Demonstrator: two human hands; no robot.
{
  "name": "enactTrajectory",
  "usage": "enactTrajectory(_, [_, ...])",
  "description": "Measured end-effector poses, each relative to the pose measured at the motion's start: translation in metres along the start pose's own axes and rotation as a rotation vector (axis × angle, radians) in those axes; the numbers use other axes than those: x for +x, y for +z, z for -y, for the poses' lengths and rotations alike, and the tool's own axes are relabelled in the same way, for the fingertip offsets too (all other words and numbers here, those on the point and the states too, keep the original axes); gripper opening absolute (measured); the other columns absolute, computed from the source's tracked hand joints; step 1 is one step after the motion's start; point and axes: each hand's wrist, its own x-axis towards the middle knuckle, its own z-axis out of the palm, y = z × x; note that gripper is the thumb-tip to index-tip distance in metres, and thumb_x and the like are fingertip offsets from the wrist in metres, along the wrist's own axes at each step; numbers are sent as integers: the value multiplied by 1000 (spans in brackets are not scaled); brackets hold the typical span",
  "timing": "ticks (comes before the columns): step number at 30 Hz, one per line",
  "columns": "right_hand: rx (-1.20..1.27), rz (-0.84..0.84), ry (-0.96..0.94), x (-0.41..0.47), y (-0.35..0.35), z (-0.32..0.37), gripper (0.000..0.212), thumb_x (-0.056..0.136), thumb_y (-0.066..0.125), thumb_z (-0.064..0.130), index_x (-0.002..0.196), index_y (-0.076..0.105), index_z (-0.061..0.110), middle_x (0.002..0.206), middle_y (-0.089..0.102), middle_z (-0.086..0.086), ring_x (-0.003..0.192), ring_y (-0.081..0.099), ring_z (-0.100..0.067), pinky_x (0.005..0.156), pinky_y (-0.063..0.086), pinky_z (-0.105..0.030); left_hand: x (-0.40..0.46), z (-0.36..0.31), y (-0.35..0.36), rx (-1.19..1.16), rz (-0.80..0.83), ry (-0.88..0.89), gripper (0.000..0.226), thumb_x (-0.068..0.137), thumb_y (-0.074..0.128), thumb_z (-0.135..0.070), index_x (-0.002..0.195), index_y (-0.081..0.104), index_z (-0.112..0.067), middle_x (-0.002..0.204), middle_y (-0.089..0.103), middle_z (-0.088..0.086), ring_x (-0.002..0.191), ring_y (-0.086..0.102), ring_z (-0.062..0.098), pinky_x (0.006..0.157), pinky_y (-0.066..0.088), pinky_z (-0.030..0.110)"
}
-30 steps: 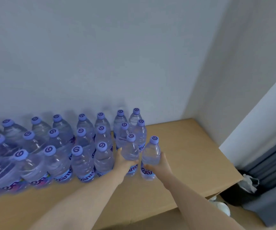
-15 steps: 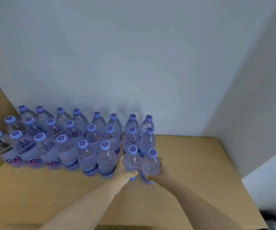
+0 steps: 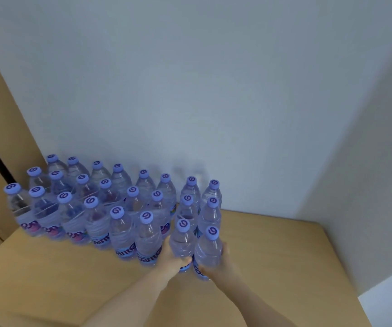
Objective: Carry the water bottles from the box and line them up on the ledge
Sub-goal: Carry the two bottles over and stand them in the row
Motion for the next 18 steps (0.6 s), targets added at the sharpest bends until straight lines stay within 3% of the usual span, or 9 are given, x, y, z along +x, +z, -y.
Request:
enactTrajectory(2, [-12, -10, -14, 2, 1, -1, 49, 64, 73, 45, 103, 43, 44, 93, 64, 19, 69, 65, 9, 56, 44, -12, 0, 1, 2, -42, -4, -2, 66, 76, 73, 4, 131, 45, -18, 116, 64, -1, 109, 59, 14, 96, 47, 31])
enactTrajectory(5, [8, -37, -11, 3, 4, -2, 48, 64, 74, 46, 102, 43, 46, 88, 64, 21, 67, 64, 9, 51, 43, -11, -1, 2, 2, -63, -24, -14, 67, 76, 73, 5, 131, 41, -19, 120, 61, 0, 114, 56, 18, 102, 44, 35])
enactTrajectory(12, [-14, -9, -6, 3, 4, -6, 57, 66, 74, 39, 112, 39, 42, 95, 63, 19, 77, 65, 2, 60, 47, -18, -1, 6, 2, -49, -23, -10, 66, 77, 75, 0, 130, 39, -16, 123, 58, 0, 116, 54, 18, 105, 42, 36])
enactTrajectory(15, [-33, -18, 16, 4, 5, -6, 54, 64, 71, 40, 106, 38, 43, 92, 61, 19, 69, 65, 2, 56, 44, -17, -6, 8, 4, -23, -57, -10, 54, 80, 75, -4, 122, 43, -18, 114, 59, -5, 110, 54, 15, 92, 45, 24])
enactTrajectory(18, [-58, -49, 22, 5, 7, -6, 52, 62, 69, 46, 103, 38, 43, 93, 60, 17, 63, 62, 4, 55, 42, -19, -10, 8, 7, -2, -104, -16, 62, 81, 74, -6, 133, 40, -9, 124, 57, 5, 116, 54, 21, 102, 43, 35])
